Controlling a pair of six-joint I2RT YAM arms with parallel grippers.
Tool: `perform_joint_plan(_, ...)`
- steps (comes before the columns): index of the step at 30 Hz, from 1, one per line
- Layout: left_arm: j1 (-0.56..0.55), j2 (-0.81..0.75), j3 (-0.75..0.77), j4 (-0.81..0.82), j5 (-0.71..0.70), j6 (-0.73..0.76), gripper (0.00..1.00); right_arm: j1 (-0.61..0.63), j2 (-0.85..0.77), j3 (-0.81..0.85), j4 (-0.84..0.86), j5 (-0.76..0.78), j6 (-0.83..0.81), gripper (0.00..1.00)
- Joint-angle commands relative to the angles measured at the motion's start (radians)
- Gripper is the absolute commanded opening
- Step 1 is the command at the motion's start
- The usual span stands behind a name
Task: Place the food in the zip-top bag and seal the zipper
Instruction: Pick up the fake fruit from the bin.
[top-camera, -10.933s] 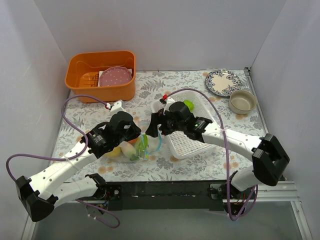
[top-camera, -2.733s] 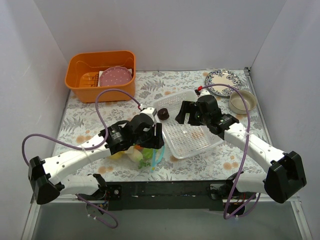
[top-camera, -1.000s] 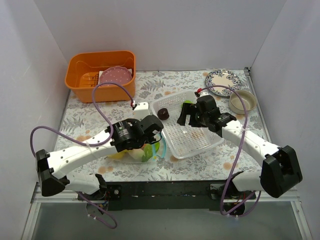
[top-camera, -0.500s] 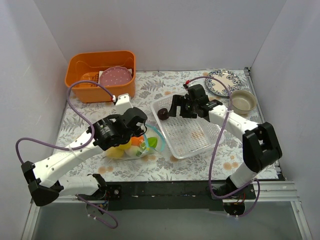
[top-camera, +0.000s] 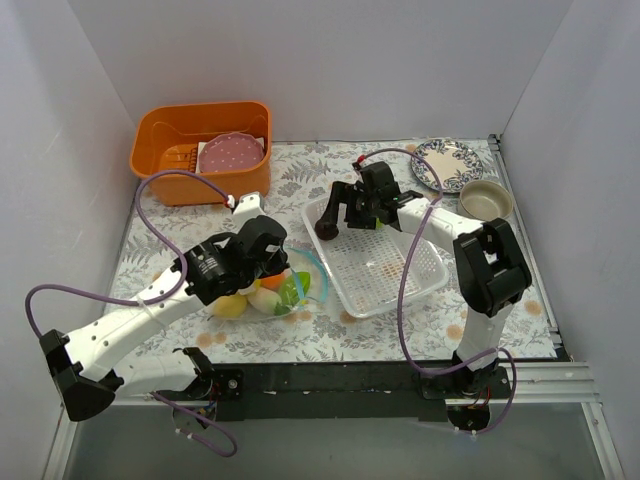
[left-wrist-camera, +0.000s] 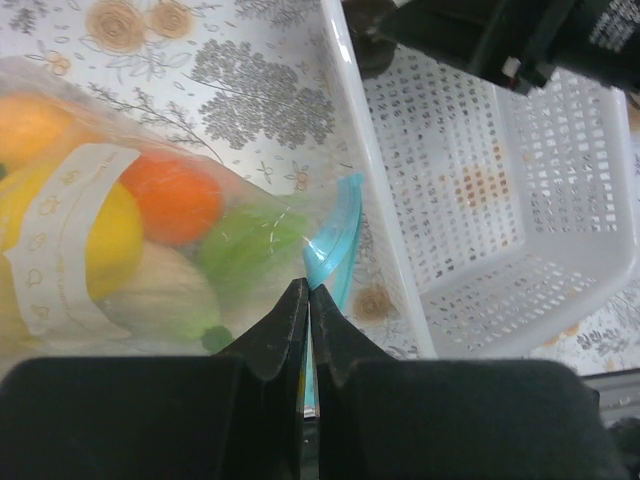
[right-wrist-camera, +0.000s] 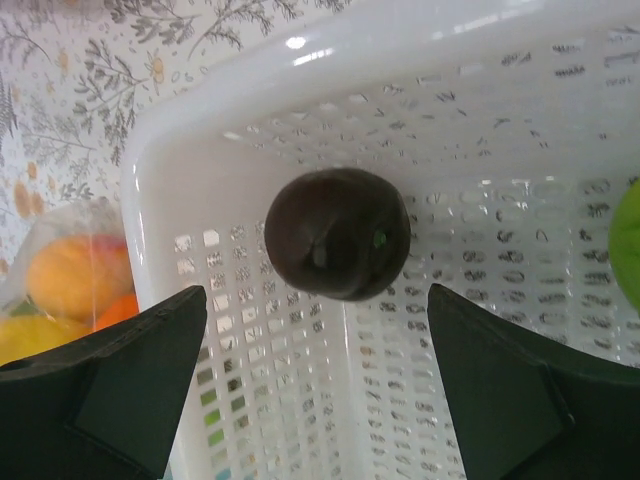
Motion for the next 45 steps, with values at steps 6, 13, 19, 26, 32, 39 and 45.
perform_joint_plan(6, 0.005, -0.053, -0.039, 0.084, 0.108, 0.024, 0.00, -0.003, 0.096, 0.106, 0.008, -0.004, 0.023, 0.98)
perform_joint_plan(13, 0.003, -0.050, -0.050, 0.097, 0.128, 0.029, 0.00, -0.003, 0.121, 0.099, 0.018, -0.030, 0.015, 0.95)
perform_joint_plan(19, 0.005, -0.048, -0.044, 0.087, 0.122, 0.030, 0.00, 0.000, 0.136, 0.105, 0.007, -0.052, 0.015, 0.91)
perform_joint_plan(26, 0.005, -0.051, -0.057, 0.094, 0.133, 0.029, 0.00, 0.008, 0.125, 0.068, 0.024, -0.060, 0.009, 0.90)
perform_joint_plan(32, 0.005, -0.056, -0.067, 0.115, 0.153, 0.033, 0.00, 0.010, 0.138, 0.059, 0.016, -0.092, -0.008, 0.69)
perform_joint_plan(39, 0.003, -0.056, -0.079, 0.121, 0.156, 0.036, 0.00, 0.008, 0.104, 0.022, 0.030, -0.086, -0.012, 0.53)
perform_joint_plan(45, 0.005, -0.048, -0.076, 0.127, 0.157, 0.041, 0.00, 0.008, 0.050, -0.016, 0.030, -0.054, -0.025, 0.43)
